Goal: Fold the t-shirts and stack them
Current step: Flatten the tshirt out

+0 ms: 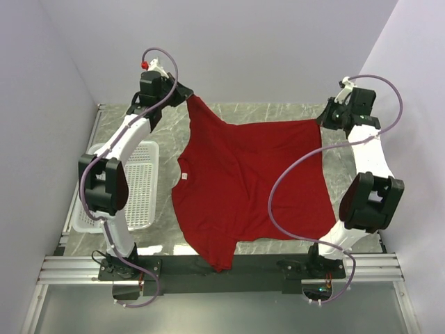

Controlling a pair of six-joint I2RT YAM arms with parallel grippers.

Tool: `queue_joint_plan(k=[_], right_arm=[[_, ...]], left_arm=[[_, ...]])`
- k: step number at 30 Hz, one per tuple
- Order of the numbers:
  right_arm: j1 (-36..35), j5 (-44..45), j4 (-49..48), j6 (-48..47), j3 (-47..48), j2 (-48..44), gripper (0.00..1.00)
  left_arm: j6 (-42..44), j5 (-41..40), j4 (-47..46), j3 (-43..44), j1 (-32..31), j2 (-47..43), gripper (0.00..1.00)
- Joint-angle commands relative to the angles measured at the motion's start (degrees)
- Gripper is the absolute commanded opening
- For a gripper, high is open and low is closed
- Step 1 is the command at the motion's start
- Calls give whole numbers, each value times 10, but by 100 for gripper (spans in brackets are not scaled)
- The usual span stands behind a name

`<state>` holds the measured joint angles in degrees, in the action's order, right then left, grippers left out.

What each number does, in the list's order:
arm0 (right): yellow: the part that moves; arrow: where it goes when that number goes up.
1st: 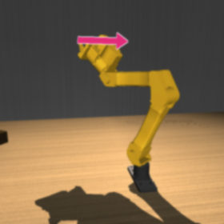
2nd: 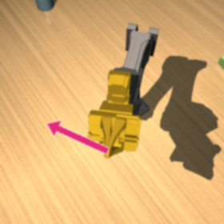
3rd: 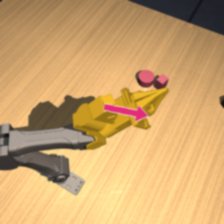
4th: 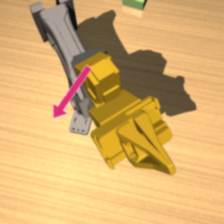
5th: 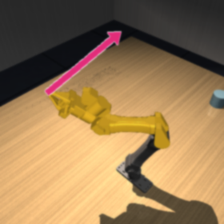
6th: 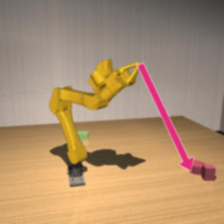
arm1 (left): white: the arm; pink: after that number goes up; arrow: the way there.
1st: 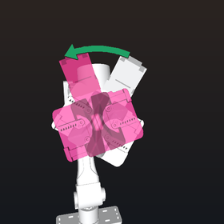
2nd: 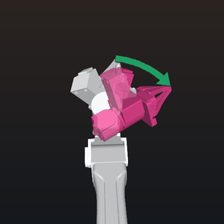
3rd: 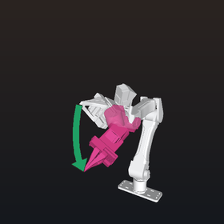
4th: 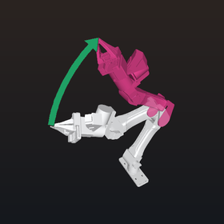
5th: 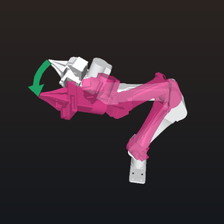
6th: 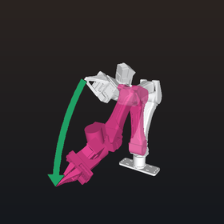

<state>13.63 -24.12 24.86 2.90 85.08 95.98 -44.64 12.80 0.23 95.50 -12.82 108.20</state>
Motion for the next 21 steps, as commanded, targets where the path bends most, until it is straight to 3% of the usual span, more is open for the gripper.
queue_joint_plan(k=[1,11,16,21], right_arm=[[-4,-13,-26,-9,1,-49,0],[-4,5,-79,-4,-44,-120,0],[-3,-80,-69,-55,-52,-146,0],[18,-177,4,-121,-41,-185,0]], left_arm=[[23,-25,-4,-20,3,-40,0],[7,-98,12,-85,13,-102,0],[15,-64,-34,-128,13,-156,0],[18,-66,-67,-239,13,-266,0]])
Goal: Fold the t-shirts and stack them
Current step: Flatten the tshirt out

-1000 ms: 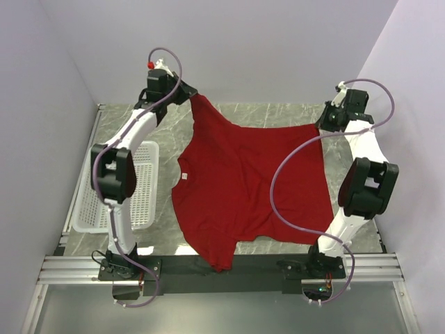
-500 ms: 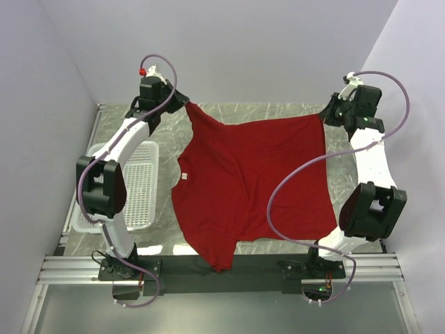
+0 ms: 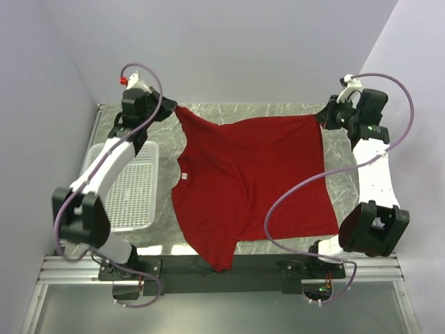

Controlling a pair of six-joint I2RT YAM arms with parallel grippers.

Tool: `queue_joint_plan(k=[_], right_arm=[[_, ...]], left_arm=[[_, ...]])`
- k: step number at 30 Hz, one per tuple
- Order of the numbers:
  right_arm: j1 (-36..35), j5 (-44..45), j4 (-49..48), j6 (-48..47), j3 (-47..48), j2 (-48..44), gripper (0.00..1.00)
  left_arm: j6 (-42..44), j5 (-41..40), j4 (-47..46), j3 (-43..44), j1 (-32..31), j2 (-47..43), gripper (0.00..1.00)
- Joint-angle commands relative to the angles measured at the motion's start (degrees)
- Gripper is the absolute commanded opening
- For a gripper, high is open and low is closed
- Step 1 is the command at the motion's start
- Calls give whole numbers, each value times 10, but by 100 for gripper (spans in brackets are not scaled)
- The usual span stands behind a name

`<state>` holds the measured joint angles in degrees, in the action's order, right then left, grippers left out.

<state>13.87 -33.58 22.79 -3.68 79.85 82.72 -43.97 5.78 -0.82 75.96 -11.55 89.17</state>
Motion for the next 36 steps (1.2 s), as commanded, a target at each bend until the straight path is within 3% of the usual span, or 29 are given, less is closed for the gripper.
queue_joint_plan(k=[1,5,8,22,30,36], right_arm=[[22,-109,41,-63,1,-72,0],[52,-131,63,-98,-28,-106,0],[66,-134,61,-94,-44,-114,0],[66,-73,1,-44,-37,-90,0],[17,83,-92,36,-23,5,0],[-22,240,-168,90,34,109,0]], left_arm=[[11,3,-59,-62,0,-94,0],[12,-16,-36,-139,1,-159,0],[10,-23,-16,-150,4,-161,0],[-31,-52,31,-98,6,-127,0],[-64,-43,-15,-24,7,20,0],[-82,-29,-16,146,7,204,0]])
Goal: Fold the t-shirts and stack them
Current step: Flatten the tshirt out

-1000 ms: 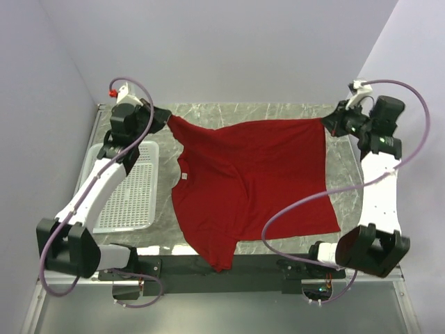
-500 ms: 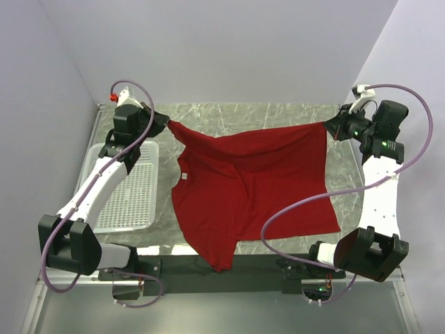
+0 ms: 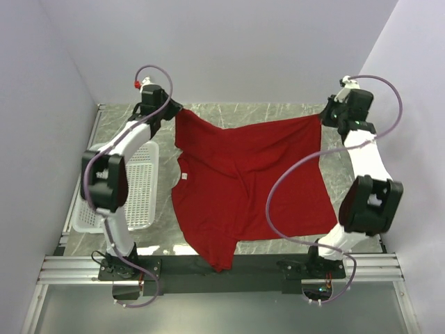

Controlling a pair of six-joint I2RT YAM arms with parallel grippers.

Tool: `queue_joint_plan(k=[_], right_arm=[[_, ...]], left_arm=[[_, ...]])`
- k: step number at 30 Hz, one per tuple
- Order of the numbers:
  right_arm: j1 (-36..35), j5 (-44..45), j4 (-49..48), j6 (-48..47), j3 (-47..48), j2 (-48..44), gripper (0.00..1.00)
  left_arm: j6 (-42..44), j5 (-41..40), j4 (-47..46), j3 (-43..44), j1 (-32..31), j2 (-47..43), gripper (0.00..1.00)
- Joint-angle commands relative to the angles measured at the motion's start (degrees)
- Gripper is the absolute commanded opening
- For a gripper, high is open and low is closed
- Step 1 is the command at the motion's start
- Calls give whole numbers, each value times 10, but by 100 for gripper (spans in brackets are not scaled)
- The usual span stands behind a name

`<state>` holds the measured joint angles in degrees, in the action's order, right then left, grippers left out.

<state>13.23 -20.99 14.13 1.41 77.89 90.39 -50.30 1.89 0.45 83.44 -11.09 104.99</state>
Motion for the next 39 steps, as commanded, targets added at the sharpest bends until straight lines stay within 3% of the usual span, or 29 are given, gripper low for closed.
queue_joint_plan(k=[1,6,18,19,20,21,22,23,26,29,30,32,33,35,36,39], right_arm=[[-19,134,-91,53,64,48,0],[-34,258,-106,96,122,131,0],[-37,280,-140,134,200,228,0],[-37,276,-138,132,205,231,17],[-38,275,-137,128,211,231,29],[-39,274,-133,119,213,229,40],[-38,270,-130,113,214,226,61],[-37,257,-126,104,215,215,68],[-29,183,-80,55,206,177,82],[-11,59,22,-70,177,122,86],[-6,-22,77,-144,159,104,86],[9,-74,127,-215,92,40,86],[13,-106,189,-286,71,19,86],[21,-116,256,-350,15,-34,86],[26,-102,313,-395,-5,-51,86],[56,-86,360,-432,-102,-122,85]], left_arm=[[-21,10,-25,93,3,65,0],[-48,-10,-38,194,3,166,0],[-99,21,-13,420,3,321,3],[-95,28,-5,442,4,340,27],[-89,34,19,461,4,347,41],[-81,35,47,486,4,347,51],[-59,30,59,490,4,340,68],[-45,26,68,488,5,327,71],[16,20,77,431,12,248,76],[86,30,104,345,13,142,77],[103,51,110,282,13,79,77],[141,70,126,203,12,9,77],[150,79,130,115,12,-28,77],[166,99,140,20,8,-144,77],[166,106,143,-71,5,-221,77],[144,114,172,-223,-11,-327,77]])
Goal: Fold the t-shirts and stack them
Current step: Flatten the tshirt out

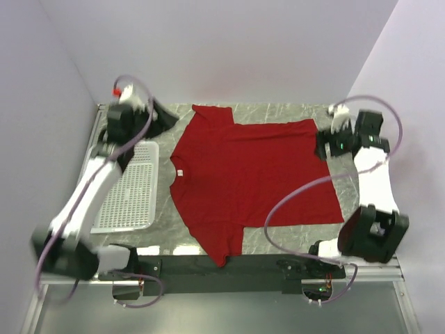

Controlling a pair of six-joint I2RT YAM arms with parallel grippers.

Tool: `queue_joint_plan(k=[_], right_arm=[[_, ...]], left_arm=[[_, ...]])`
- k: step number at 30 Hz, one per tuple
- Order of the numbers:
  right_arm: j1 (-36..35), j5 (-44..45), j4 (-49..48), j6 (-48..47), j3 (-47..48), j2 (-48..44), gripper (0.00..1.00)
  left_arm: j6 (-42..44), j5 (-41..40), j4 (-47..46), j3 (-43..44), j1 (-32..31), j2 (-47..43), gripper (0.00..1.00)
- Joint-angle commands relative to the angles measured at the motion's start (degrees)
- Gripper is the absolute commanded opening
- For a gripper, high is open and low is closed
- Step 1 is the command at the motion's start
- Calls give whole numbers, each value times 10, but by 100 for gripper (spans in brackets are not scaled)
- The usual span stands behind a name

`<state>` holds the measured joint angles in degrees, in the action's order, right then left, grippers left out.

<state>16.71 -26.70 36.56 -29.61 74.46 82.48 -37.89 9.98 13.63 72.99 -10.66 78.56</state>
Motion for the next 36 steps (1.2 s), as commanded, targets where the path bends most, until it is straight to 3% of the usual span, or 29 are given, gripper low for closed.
queue_joint_plan(k=[1,6,11,14,24,36], right_arm=[[30,-15,142,-126,-90,-59,85],[81,26,153,-126,-206,-134,84],[137,41,139,-107,-253,-138,82],[163,33,139,-104,-259,-118,79],[198,47,136,-107,-267,-84,75],[227,127,65,-67,-283,-36,63]], left_arm=[[-4,36,50,-150,-22,-124,77],[-130,28,87,-320,-97,-282,75],[-228,-48,136,-385,-202,-327,70],[-248,-63,159,-392,-227,-321,66],[-332,-145,199,-412,-347,-245,67],[-337,-167,120,-454,-355,-191,65]])
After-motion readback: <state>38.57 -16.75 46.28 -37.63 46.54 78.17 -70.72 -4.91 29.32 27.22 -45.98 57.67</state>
